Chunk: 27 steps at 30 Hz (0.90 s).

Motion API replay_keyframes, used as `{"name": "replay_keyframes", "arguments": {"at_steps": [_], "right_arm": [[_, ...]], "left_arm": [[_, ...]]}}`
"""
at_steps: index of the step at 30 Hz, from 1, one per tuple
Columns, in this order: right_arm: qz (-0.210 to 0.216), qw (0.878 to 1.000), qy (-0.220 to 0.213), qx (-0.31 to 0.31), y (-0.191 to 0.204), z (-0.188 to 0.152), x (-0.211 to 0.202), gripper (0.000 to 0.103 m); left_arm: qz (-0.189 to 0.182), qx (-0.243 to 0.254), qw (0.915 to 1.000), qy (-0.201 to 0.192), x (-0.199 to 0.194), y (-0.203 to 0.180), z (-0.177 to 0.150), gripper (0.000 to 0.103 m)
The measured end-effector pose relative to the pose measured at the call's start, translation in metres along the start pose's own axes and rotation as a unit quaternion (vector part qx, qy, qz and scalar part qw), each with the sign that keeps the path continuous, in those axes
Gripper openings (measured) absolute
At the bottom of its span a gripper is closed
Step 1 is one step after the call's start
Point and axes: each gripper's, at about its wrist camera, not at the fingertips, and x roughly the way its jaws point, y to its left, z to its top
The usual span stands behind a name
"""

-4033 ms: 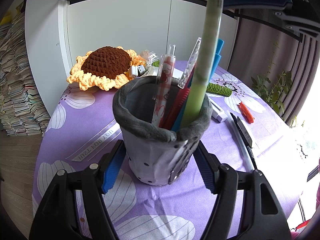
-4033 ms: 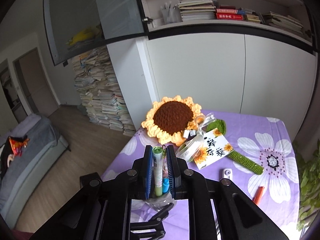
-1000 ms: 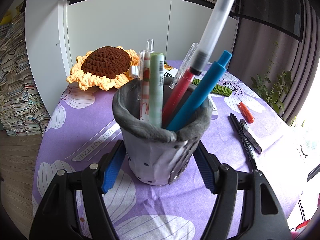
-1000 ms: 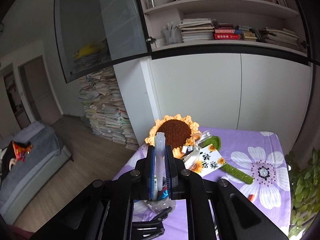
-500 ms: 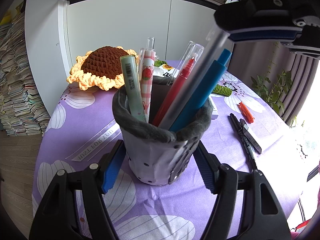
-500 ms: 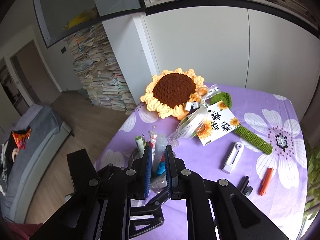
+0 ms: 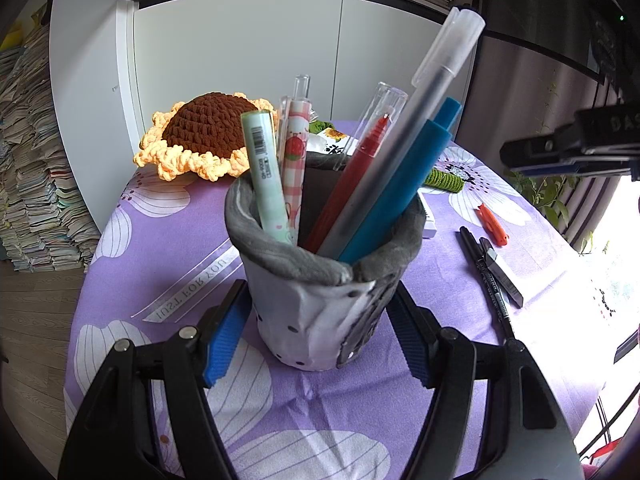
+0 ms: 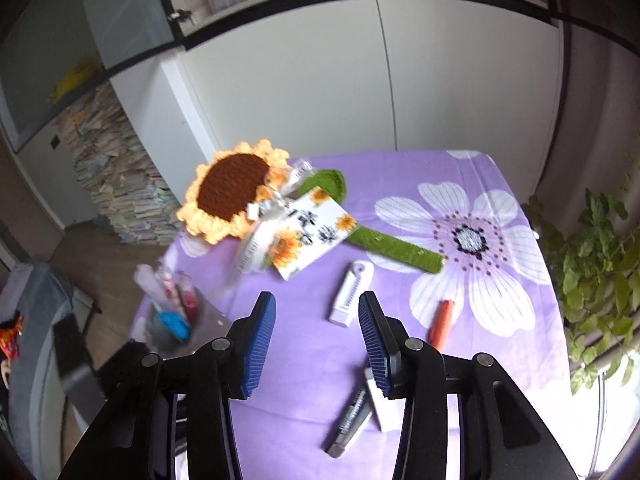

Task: Organize stationery
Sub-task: 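Grasp the black marker on the tablecloth with the right gripper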

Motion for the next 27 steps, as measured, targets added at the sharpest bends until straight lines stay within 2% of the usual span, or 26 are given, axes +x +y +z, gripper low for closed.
{"name": "replay_keyframes", "arguments": {"at_steps": [3, 9, 16, 26, 27], "right_arm": [[-0.015, 0.998, 0.056, 0.03, -0.027, -0.006, 0.034, 0.043], [-0.02, 0.993, 0.102, 0.058, -0.05, -0.012, 0.068, 0.042], [-0.019, 0.989, 0.134, 0.054, -0.048, -0.016, 0.09, 0.042], [-0.054, 0.989, 0.14, 0.013, -0.038, -0.017, 0.105, 0.042], [-0.056, 0.989, 0.14, 0.009, -0.037, -0.017, 0.105, 0.039]], "left_arm": [[0.0, 0.0, 1.0, 0.0, 0.0, 0.0, 0.0, 0.069], [0.0, 0.0, 1.0, 0.0, 0.0, 0.0, 0.0, 0.069], [0.0, 0.0, 1.0, 0.0, 0.0, 0.0, 0.0, 0.069], [0.0, 0.0, 1.0, 0.0, 0.0, 0.0, 0.0, 0.069], [0.0, 0.0, 1.0, 0.0, 0.0, 0.0, 0.0, 0.069]]}}
